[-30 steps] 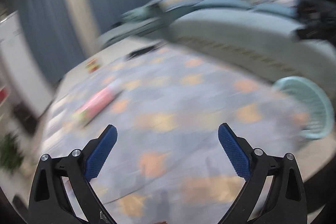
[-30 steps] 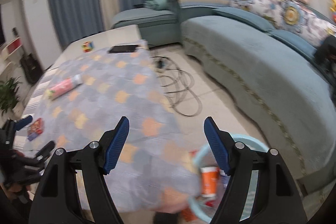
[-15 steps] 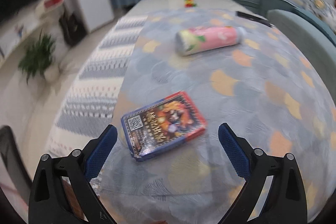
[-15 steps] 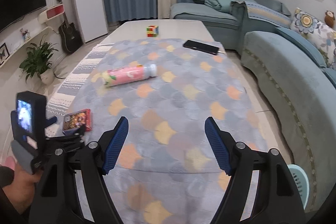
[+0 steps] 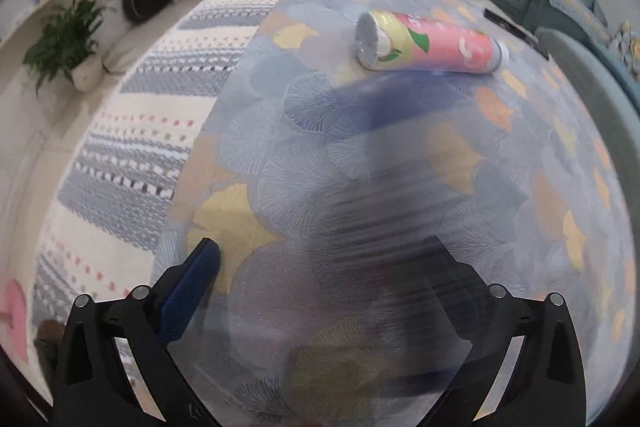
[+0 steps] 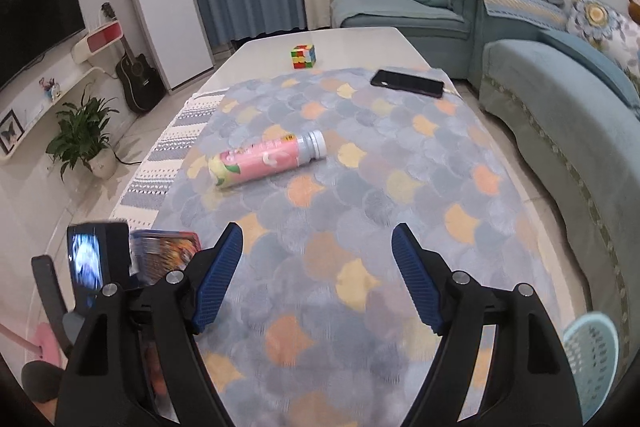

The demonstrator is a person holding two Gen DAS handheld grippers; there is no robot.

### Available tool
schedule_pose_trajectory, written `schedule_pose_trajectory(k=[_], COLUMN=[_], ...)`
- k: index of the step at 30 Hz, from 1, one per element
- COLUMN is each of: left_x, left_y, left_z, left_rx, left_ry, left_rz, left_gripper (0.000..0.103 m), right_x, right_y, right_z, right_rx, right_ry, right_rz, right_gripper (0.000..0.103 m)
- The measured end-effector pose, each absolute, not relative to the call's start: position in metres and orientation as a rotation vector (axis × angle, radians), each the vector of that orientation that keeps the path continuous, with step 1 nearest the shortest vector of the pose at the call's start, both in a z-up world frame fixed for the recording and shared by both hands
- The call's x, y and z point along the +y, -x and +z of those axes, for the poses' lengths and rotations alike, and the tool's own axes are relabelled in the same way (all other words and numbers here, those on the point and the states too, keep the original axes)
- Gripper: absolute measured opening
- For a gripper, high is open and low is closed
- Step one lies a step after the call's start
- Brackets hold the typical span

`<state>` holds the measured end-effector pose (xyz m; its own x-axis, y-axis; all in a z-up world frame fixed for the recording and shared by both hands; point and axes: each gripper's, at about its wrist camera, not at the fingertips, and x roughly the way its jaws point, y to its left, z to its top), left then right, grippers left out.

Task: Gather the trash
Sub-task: 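Move both open tools back over the table toward the pink bottle and card box, then grasp the pink yogurt bottle with the right tool while left tool grasps red card box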

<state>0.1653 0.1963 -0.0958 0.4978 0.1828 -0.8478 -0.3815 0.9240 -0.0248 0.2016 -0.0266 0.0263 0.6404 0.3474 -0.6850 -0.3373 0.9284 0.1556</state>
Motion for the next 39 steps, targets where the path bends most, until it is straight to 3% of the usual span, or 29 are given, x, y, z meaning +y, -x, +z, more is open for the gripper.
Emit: schedule_pose_trajectory(k=[1,2,3,4,5,7,13,18,19,21,23,26,28,30,32,34,39], left_x=[0.195,0.193,0.194,0.196,0.199,0.203,0.202,0.19,0.189,0.186,0.178,0.161,0.148,0.139,0.133,0.127,0.112], left_y=[-0.165,-0.164,-0.163,-0.162,-0.161,-0.158,-0.146,-0.145,-0.145,-0.145,-0.142,-0.141,-0.142,-0.144,-0.146,-0.148,-0.153], left_z=[-0.095,-0.092,-0.089,-0.088,-0.086,-0.083,-0.064,-0.066,-0.068,-0.069,-0.063,-0.057,-0.055,-0.058,-0.064,-0.069,-0.072], left_rx=[0.981,0.961,0.95,0.947,0.947,0.939,0.871,0.894,0.902,0.917,0.883,0.868,0.86,0.867,0.885,0.893,0.866], left_ry=[0.215,0.211,0.215,0.243,0.27,0.309,0.318,0.287,0.295,0.284,0.239,0.15,0.08,0.035,0.007,-0.023,-0.119], left_rz=[0.334,0.319,0.309,0.285,0.269,0.257,0.239,0.208,0.199,0.18,0.188,0.17,0.168,0.162,0.155,0.149,0.151], left_gripper=[0.078,0.054,0.02,0.003,0.0,0.0,0.0,0.001,0.006,0.046,0.06,0.066,0.068,0.069,0.069,0.069,0.069], right_x=[-0.023,-0.019,-0.013,-0.008,0.002,0.017,0.032,0.053,0.057,0.068,0.078,0.095,0.105,0.121,0.122,0.113,0.048], right_y=[-0.211,-0.217,-0.225,-0.23,-0.238,-0.253,-0.313,-0.342,-0.347,-0.361,-0.375,-0.397,-0.407,-0.418,-0.426,-0.433,-0.422], right_z=[0.025,0.023,0.021,0.019,0.015,0.007,-0.036,-0.057,-0.062,-0.073,-0.081,-0.097,-0.1,-0.097,-0.093,-0.091,-0.08], right_rx=[0.786,0.791,0.794,0.794,0.788,0.806,1.052,1.118,1.138,1.182,1.209,1.302,1.328,1.326,1.301,1.304,1.223], right_ry=[-0.018,-0.019,-0.009,0.007,0.034,0.04,-0.342,-0.511,-0.537,-0.595,-0.627,-0.631,-0.619,-0.49,-0.411,-0.389,-0.396], right_rz=[0.401,0.402,0.405,0.41,0.425,0.478,0.608,0.546,0.531,0.483,0.432,0.273,0.25,0.255,0.27,0.319,0.332], right_gripper=[0.073,0.073,0.073,0.073,0.073,0.073,0.073,0.084,0.085,0.085,0.085,0.085,0.095,0.089,0.064,0.05,0.047])
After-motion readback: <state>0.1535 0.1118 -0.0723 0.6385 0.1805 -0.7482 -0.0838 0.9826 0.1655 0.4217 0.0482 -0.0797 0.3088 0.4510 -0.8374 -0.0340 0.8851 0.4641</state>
